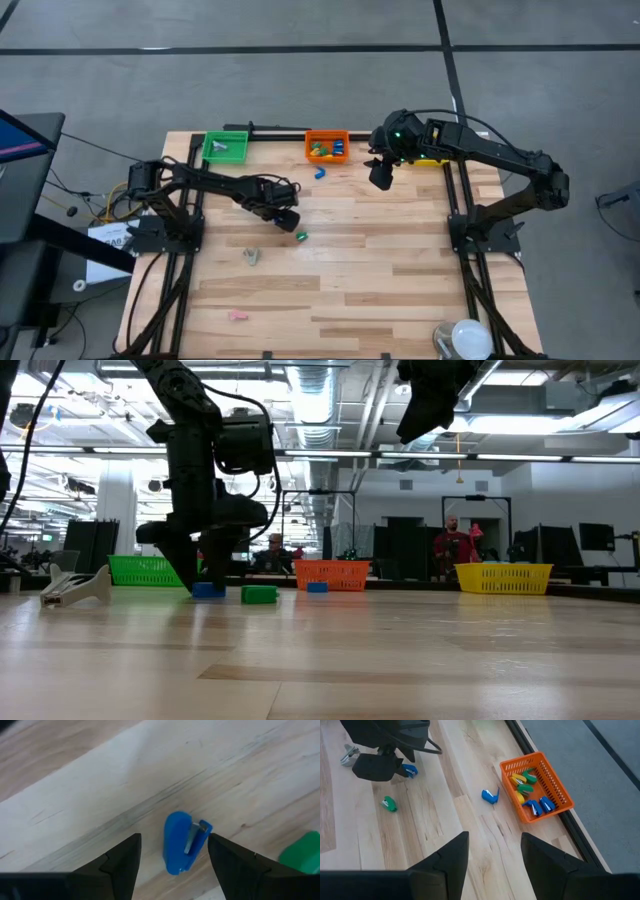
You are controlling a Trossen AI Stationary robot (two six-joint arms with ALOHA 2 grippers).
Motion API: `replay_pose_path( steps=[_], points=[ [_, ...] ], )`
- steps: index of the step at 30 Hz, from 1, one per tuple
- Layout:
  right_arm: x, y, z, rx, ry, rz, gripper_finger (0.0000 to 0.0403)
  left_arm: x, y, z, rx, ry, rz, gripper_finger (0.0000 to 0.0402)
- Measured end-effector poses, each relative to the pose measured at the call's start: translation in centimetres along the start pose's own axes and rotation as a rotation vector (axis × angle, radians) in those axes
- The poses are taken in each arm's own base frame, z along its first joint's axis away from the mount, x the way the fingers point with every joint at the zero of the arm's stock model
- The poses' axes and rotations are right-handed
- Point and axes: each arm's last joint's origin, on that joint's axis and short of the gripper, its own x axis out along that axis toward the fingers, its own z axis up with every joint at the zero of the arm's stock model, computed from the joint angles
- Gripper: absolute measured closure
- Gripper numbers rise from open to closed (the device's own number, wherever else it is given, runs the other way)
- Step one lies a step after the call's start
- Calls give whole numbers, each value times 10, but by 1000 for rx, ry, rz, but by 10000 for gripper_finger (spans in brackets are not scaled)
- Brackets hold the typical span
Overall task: Pick and place Stapler, Stapler remover, tape
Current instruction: Put the blue stapler into the orange bin
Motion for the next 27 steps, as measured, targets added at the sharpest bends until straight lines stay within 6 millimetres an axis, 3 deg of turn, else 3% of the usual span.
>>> replay_pose_path(
  steps=[8, 19, 27],
  points=[
    [0, 0, 0, 0, 0, 0, 230, 3, 3, -3, 1, 4, 4, 188],
    [0, 0, 0, 0, 0, 0, 230, 4, 3, -2, -1, -4, -1, 262],
    [0, 0, 0, 0, 0, 0, 230, 4, 2, -2, 2, -3, -16, 285]
  ],
)
